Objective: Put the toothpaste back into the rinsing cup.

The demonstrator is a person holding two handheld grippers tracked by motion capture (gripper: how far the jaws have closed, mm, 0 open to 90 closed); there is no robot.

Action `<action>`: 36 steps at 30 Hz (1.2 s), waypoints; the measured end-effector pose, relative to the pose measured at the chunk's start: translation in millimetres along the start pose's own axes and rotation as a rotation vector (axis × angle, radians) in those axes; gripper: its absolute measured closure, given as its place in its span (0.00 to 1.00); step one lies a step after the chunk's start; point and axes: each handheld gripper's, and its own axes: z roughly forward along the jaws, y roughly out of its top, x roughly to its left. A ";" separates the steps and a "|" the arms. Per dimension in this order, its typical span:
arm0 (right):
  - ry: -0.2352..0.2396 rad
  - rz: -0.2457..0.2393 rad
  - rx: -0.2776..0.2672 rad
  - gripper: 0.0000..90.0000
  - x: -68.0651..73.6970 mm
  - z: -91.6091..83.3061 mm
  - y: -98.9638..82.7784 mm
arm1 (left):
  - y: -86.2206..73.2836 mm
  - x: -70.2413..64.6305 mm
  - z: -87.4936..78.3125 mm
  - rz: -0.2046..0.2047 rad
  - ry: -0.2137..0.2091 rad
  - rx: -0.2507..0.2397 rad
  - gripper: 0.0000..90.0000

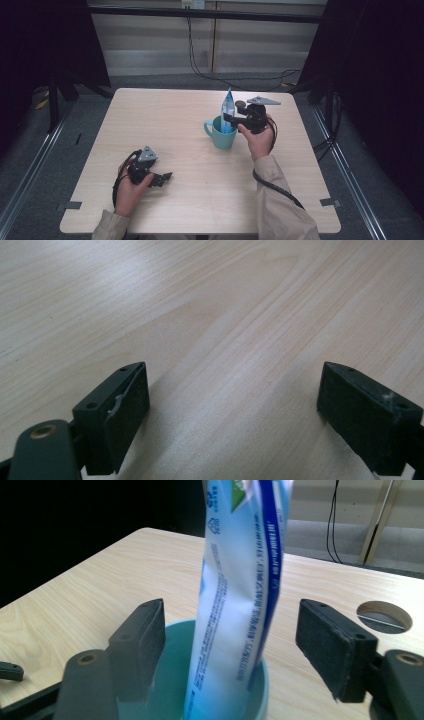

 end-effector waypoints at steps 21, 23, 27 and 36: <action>0.026 -0.015 0.036 0.27 -8.7 -31.8 -9.2 | 0.2 0.1 0.5 -0.001 -0.003 -0.001 0.14; 0.022 -0.018 0.038 0.27 -10.2 -35.6 -10.2 | 0.2 0.1 0.5 -0.002 -0.004 -0.001 0.14; 0.025 -0.018 0.034 0.27 -12.1 -43.7 -13.3 | 0.2 0.1 0.5 0.000 -0.004 -0.001 0.14; 0.026 -0.022 0.036 0.27 -12.0 -58.0 -24.3 | 0.2 0.1 0.5 0.000 -0.003 -0.001 0.14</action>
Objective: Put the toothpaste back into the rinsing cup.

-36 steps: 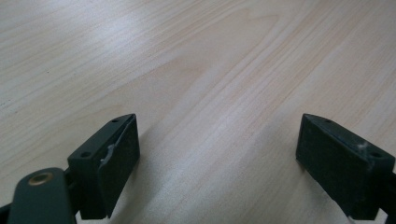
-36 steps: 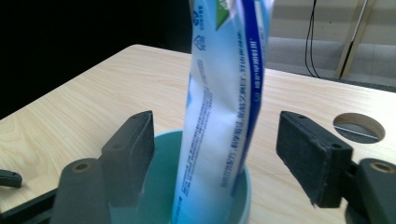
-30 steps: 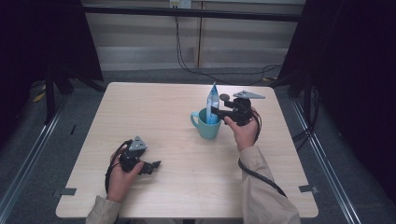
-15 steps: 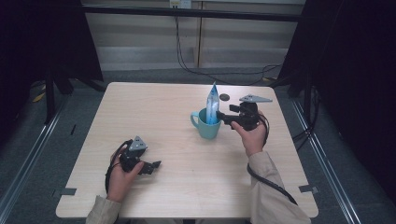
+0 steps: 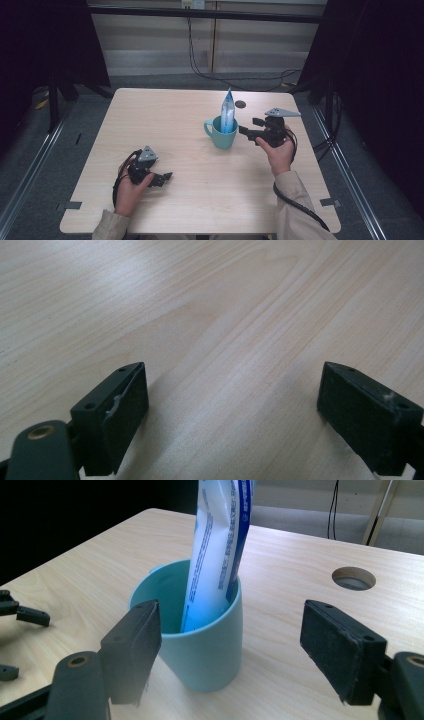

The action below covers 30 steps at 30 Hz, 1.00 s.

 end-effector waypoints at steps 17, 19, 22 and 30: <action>0.021 -0.014 0.033 0.27 2.0 -13.7 -18.4 | 0.0 0.1 0.0 0.001 0.000 0.000 0.14; 0.020 -0.025 0.036 0.27 3.1 -15.3 -19.7 | 0.0 0.1 -0.1 0.001 0.000 0.001 0.14; 0.025 -0.033 0.045 0.27 4.7 -17.0 -21.6 | 0.1 0.1 -0.1 0.001 0.001 0.001 0.14; 0.037 -0.052 0.069 0.27 7.0 -20.2 -28.3 | 0.0 0.1 0.0 0.001 0.000 0.000 0.14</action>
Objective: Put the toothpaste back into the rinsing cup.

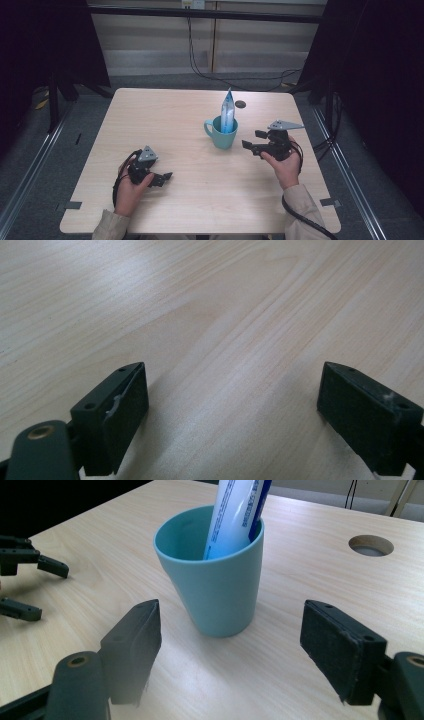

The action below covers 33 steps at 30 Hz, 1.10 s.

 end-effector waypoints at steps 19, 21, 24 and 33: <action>0.000 -0.020 0.062 0.26 -3.4 -18.4 -26.4 | 0.1 0.0 0.0 0.000 0.001 0.001 0.14; -0.002 -0.021 0.068 0.26 -3.6 -19.1 -30.0 | 0.1 0.0 0.0 -0.001 0.001 0.001 0.14; 0.000 -0.019 0.073 0.26 -3.9 -20.5 -34.5 | 0.1 0.0 0.0 -0.001 0.001 0.002 0.14; 0.001 -0.044 0.096 0.26 -1.4 -21.9 -43.1 | 0.1 -0.2 0.1 0.000 0.002 0.001 0.14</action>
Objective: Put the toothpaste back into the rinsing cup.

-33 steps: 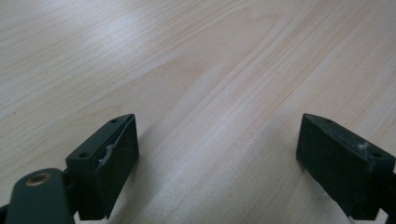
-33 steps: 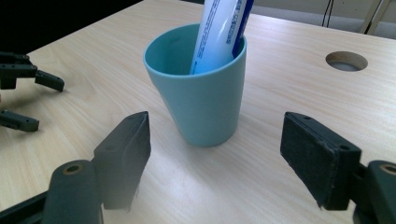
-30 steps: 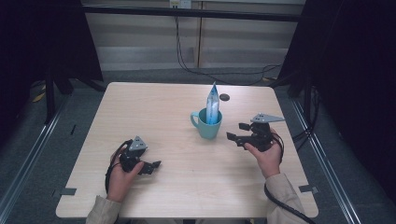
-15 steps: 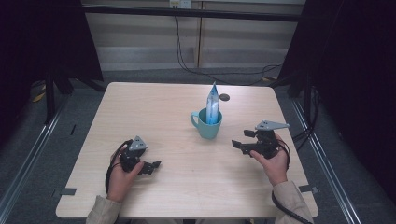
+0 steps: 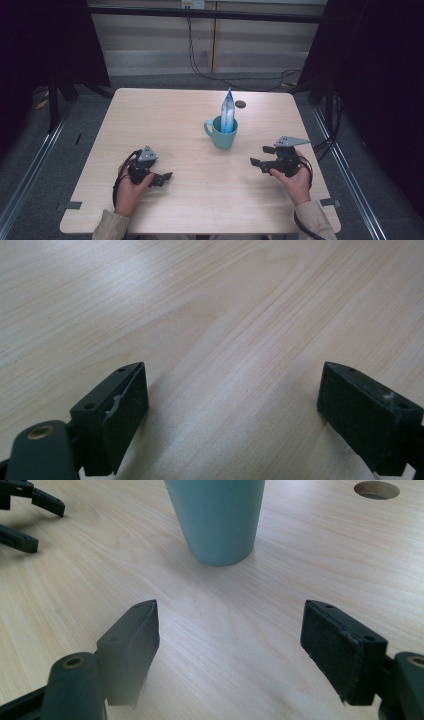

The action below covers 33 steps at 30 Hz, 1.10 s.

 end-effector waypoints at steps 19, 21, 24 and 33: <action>0.015 -0.037 0.066 0.23 3.0 -4.7 -19.5 | 0.0 0.1 -0.1 0.000 0.000 0.000 0.14; 0.021 -0.037 0.063 0.23 3.0 -5.1 -21.5 | 0.0 0.2 0.0 0.000 0.000 0.000 0.14; 0.021 -0.037 0.072 0.23 2.4 -5.1 -25.0 | 0.0 0.1 0.0 0.000 0.000 0.001 0.14; 0.019 -0.031 0.107 0.23 0.2 -7.7 -38.7 | 0.1 0.2 -0.1 0.000 0.000 0.001 0.14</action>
